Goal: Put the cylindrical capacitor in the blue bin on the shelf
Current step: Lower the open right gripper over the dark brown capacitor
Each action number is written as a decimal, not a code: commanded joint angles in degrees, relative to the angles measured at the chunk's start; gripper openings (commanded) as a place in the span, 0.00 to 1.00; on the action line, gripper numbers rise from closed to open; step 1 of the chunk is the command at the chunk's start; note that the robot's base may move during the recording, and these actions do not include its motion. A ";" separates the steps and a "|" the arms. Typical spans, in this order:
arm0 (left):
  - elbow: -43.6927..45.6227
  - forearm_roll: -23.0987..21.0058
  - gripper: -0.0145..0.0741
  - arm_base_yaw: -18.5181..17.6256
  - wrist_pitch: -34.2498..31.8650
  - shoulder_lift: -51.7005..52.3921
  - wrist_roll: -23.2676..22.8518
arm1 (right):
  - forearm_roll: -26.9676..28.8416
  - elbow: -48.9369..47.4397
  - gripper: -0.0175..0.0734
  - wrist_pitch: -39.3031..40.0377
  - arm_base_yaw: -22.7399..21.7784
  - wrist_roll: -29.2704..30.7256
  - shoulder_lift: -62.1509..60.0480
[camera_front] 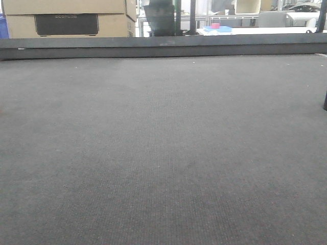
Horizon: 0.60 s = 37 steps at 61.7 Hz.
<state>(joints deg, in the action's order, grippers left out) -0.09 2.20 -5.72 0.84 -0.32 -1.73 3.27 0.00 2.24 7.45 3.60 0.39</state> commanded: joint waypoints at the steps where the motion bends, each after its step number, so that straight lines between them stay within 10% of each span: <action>1: 0.09 -0.33 0.04 0.02 -2.46 0.32 -0.43 | -0.56 0.00 0.01 3.01 0.10 0.36 -0.39; 14: 0.88 -0.33 0.04 0.02 -2.61 0.32 -0.43 | 0.60 0.00 0.01 8.01 0.10 0.36 -0.39; 37: 21.57 0.01 0.04 0.02 17.74 -9.83 -0.43 | 8.10 -17.38 0.01 -11.88 0.10 0.36 6.29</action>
<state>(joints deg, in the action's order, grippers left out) 17.73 2.20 -5.72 15.19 -5.87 -1.73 11.10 -14.26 -7.70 7.45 3.60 3.33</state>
